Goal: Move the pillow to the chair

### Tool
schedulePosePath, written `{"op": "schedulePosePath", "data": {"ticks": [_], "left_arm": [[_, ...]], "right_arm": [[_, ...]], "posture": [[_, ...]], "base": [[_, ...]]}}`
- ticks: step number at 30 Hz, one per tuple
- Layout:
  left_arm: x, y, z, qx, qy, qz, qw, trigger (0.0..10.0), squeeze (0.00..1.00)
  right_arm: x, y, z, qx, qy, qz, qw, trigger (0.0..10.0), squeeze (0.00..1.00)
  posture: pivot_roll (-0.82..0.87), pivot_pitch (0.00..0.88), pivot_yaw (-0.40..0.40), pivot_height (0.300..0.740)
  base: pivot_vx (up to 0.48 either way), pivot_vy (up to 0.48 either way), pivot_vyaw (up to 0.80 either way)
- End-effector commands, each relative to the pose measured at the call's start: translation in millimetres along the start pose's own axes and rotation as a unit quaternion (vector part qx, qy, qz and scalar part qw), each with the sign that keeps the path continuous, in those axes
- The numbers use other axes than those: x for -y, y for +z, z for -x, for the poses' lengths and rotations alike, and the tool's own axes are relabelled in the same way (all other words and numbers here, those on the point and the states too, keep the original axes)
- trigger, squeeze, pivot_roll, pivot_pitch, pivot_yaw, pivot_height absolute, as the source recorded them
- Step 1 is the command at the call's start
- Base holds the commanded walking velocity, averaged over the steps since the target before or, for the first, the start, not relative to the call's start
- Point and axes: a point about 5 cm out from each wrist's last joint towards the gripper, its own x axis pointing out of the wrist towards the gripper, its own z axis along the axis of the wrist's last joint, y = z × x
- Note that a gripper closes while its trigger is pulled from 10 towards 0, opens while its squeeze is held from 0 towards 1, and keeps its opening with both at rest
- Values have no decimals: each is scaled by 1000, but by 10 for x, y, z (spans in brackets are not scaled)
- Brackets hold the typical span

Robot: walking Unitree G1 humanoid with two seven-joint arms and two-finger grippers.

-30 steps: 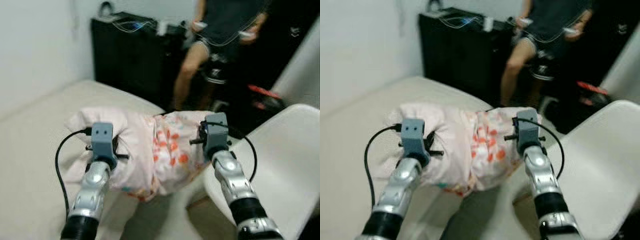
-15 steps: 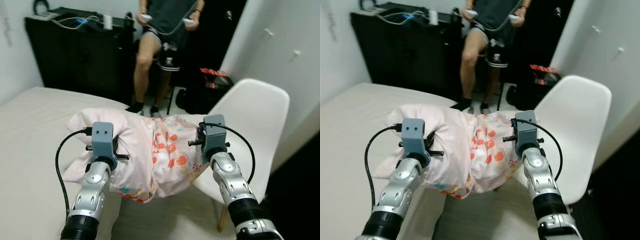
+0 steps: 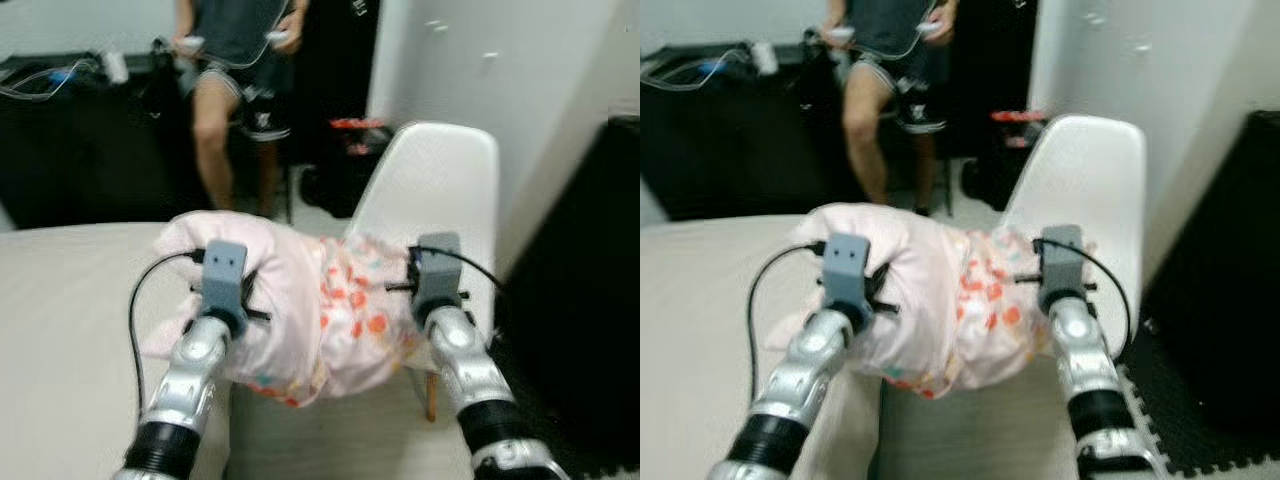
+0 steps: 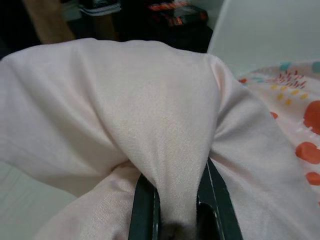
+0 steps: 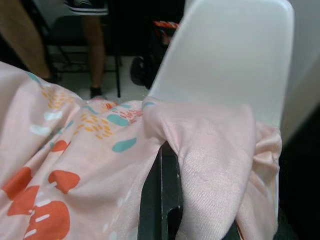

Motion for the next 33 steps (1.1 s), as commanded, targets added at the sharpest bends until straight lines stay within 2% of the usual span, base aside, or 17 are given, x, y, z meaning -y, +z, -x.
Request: {"op": "schedulePosePath", "data": {"ticks": [1, 11, 17, 33], "left_arm": [[100, 105, -55, 20, -20, -9, 1000, 10000, 0], [155, 127, -91, 26, -6, 11, 1000, 10000, 0], [125, 119, -83, 28, 1, 18, 999, 10000, 0], [103, 107, -103, 24, 9, 15, 1000, 10000, 0]], "right_arm": [[-30, 113, -7, 30, 9, -1, 999, 10000, 0], [17, 113, 0, 28, 14, 12, 999, 10000, 0], [23, 120, -3, 28, 18, 17, 999, 10000, 0], [-2, 143, -19, 30, 21, 21, 999, 10000, 0]], "posture": [[-64, 2, 50, 740], [-81, 14, 8, 740], [-92, 16, -6, 740], [-84, 0, 5, 740]], "base": [[0, 0, -800], [0, 0, -800], [0, 0, -800], [0, 0, -800]]}}
